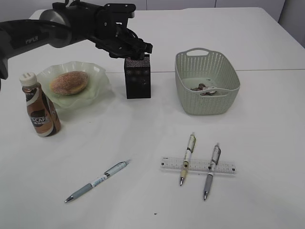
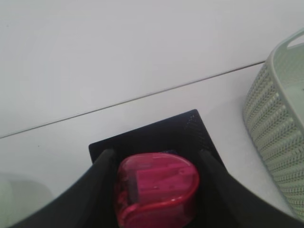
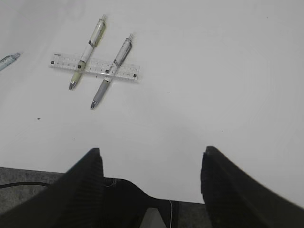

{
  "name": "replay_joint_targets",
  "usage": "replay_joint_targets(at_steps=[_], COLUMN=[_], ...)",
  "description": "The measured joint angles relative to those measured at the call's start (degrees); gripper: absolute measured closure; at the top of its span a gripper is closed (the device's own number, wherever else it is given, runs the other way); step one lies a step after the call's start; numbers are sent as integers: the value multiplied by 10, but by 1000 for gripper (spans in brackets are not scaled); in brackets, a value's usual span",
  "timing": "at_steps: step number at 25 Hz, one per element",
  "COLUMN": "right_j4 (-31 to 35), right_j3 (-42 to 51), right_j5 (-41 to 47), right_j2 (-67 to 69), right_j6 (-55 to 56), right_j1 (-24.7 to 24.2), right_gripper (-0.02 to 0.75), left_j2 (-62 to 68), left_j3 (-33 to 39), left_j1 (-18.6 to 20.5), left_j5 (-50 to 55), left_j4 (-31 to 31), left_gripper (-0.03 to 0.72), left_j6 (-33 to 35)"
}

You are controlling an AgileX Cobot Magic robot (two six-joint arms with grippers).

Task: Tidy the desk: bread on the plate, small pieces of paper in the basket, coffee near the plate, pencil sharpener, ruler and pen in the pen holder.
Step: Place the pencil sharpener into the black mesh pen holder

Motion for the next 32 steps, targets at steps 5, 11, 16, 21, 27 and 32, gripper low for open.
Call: replay_joint_targets(at_steps=[5,11,16,21,27,32], right_j4=[-1,-1,-1,-1,-1,-1], right_j3=[0,0,0,0,0,0], right_j5=[0,0,0,0,0,0], right_j2=[0,0,0,0,0,0], right_j6=[0,0,0,0,0,0], right_j1=[0,0,0,0,0,0], right_gripper=[263,262,262,263,262,262], left_j2=[0,0,0,0,0,0], left_j3=[0,0,0,0,0,0], left_j1=[0,0,0,0,0,0], left_j5=[0,0,0,0,0,0], left_j4=[0,-1,-2,-3,-3,-3], left_gripper=[325,295,293,292,241,216], left_j6=[0,0,0,0,0,0])
